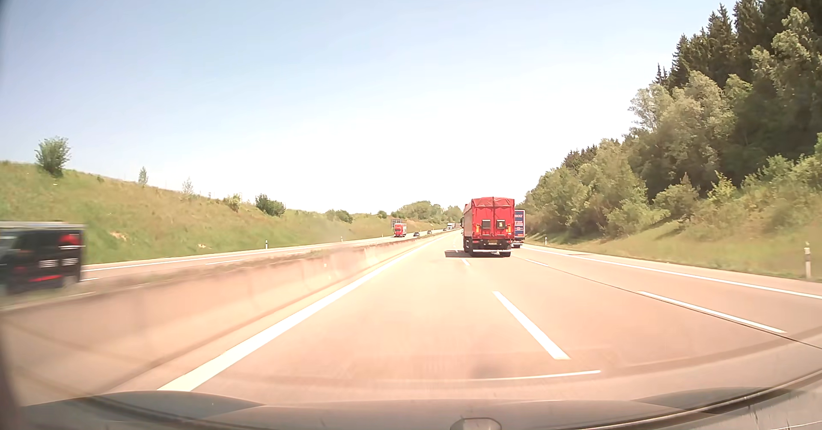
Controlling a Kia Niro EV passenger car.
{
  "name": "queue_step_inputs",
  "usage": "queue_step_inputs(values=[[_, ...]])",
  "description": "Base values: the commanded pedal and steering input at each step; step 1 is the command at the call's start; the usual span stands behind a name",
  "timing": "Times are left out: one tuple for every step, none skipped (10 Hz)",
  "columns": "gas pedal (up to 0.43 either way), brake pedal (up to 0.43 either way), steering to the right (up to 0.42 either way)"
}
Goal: Follow the waypoints while adhering to traffic rules and regulations
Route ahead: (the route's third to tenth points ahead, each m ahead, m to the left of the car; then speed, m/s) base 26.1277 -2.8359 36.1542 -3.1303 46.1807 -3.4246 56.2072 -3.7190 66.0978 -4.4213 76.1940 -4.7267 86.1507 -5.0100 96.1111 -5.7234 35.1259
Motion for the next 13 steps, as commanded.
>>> queue_step_inputs(values=[[0.287, 0.0, 0.003], [0.287, 0.0, 0.0], [0.287, 0.0, 0.0], [0.28, 0.0, 0.0], [0.28, 0.0, 0.0], [0.28, 0.0, 0.0], [0.28, 0.0, 0.001], [0.268, 0.0, 0.001], [0.268, 0.0, 0.001], [0.268, 0.0, 0.001], [0.268, 0.0, 0.002], [0.268, 0.0, 0.002], [0.268, 0.0, 0.002]])
